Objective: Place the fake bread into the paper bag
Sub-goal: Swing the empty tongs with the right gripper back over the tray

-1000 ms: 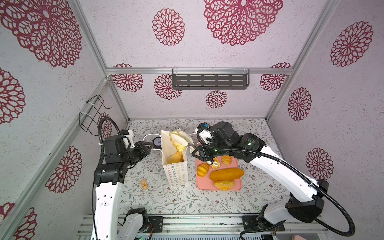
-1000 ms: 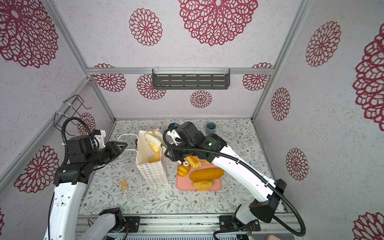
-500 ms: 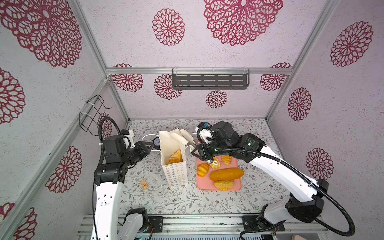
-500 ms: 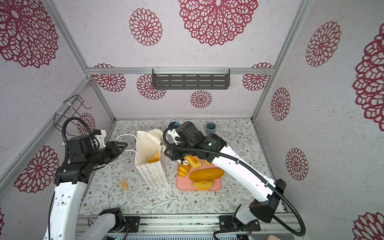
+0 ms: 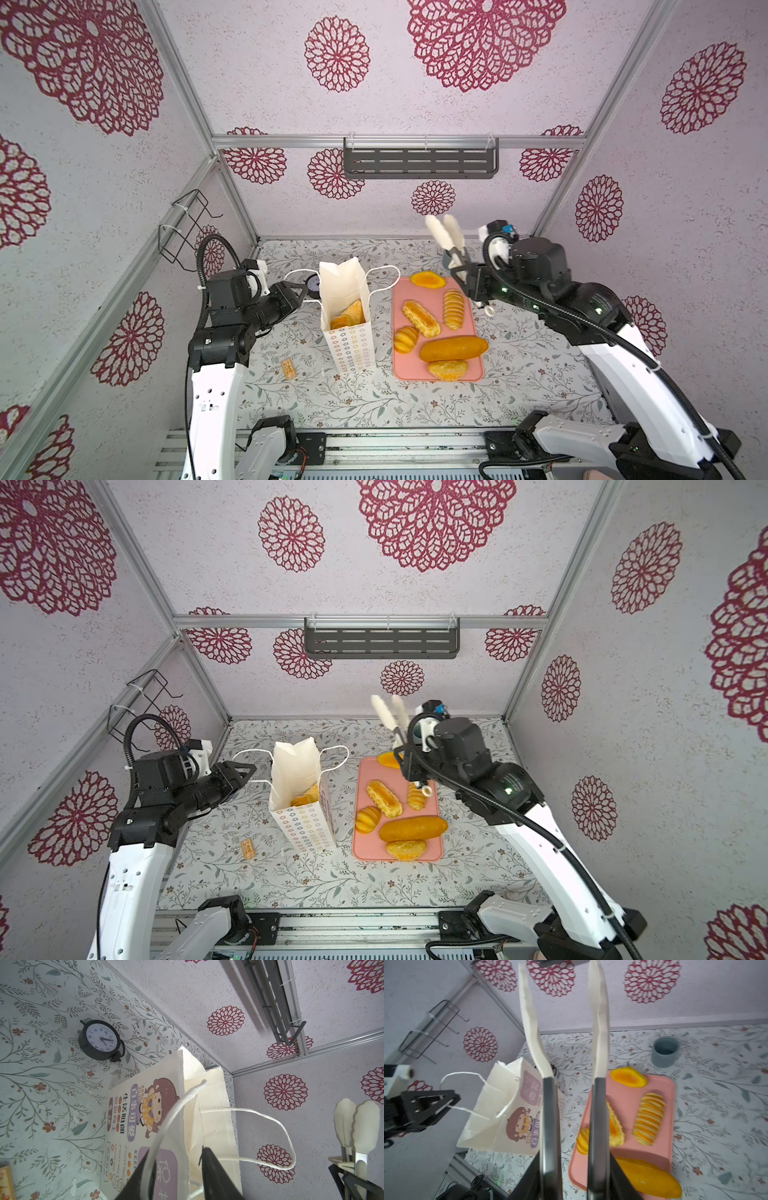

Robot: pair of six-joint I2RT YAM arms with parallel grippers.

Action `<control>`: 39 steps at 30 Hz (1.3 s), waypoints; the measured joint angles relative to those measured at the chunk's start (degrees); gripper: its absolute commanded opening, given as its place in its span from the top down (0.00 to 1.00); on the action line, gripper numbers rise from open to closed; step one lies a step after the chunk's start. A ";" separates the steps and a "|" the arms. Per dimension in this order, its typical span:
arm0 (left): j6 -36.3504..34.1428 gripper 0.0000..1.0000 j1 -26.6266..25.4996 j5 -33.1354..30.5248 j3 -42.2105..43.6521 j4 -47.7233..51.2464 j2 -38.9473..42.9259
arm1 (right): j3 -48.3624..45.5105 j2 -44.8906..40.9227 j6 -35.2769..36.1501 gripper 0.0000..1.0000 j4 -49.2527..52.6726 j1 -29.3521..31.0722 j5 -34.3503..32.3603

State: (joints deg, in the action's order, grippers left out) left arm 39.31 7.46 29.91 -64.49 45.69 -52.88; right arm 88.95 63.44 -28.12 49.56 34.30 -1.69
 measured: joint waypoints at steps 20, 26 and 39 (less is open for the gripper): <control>-0.07 0.33 0.00 0.81 0.68 -1.25 0.00 | -25.66 -0.39 -2.86 0.58 1.55 -12.41 6.78; 0.02 0.23 0.00 0.92 1.49 -1.62 0.00 | -25.42 5.70 -1.14 0.54 1.81 -12.63 6.75; -0.09 0.21 0.00 0.92 1.75 -2.21 0.00 | -17.51 19.19 4.20 0.49 3.63 -13.55 5.79</control>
State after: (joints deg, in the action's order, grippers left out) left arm 39.22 7.46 30.83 -62.74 43.48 -52.88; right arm 71.44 82.63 -23.92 53.19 20.75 4.10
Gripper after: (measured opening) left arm 0.791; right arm 0.510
